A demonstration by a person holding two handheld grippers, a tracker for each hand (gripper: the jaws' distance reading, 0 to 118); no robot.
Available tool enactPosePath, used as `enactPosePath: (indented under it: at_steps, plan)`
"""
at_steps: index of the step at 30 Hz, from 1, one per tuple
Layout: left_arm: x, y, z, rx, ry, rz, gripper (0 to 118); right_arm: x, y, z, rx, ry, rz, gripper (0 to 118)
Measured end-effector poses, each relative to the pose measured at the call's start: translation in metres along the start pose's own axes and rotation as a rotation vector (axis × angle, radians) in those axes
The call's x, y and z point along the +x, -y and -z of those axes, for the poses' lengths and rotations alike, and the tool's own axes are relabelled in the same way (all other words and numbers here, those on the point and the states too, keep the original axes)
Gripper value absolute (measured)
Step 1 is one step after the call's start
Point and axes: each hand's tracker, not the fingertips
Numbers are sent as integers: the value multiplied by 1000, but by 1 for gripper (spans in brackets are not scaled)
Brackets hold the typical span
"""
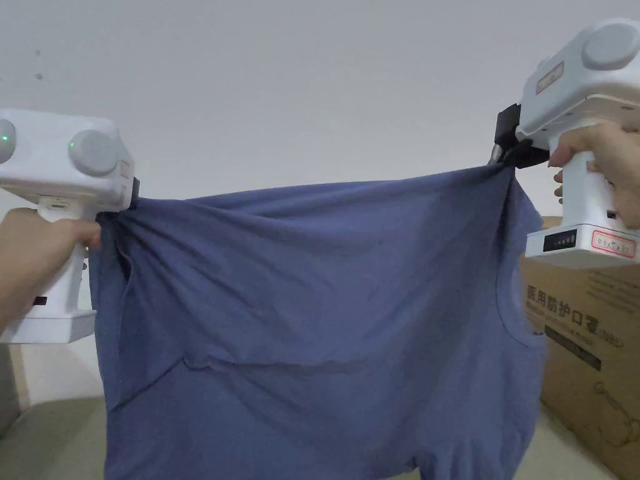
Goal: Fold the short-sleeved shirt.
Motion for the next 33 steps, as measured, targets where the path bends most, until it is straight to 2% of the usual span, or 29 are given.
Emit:
enactPosePath:
  at_steps: [4, 8, 14, 18, 21, 23, 26, 29, 33]
  plan:
    - [0, 3, 14, 46, -4, -34, 3, -15, 11, 9, 17, 16, -31, 5]
    - [10, 43, 49, -16, -18, -4, 3, -11, 40, 50, -55, 24, -69, 5]
    - [39, 166, 129, -277, 5, 2, 3, 10, 144, 153, -273, 68, -53, 5]
    - [67, 271, 168, -467, 3, 82, 3, 34, 245, 213, -456, 120, -47, 5]
    - [79, 345, 171, -600, 26, 17, 3, 57, 320, 239, -595, 122, -3, 5]
    - [82, 388, 168, -664, 79, 1, 3, 71, 366, 244, -691, 129, 19, 5]
    - [81, 435, 169, -719, 48, 39, 3, 90, 415, 237, -761, 164, 2, 5]
    - [67, 449, 143, -717, 91, -24, 3, 108, 431, 215, -767, 154, 42, 5]
    - [50, 448, 87, -684, 137, 33, 3, 115, 433, 153, -748, 93, 40, 5]
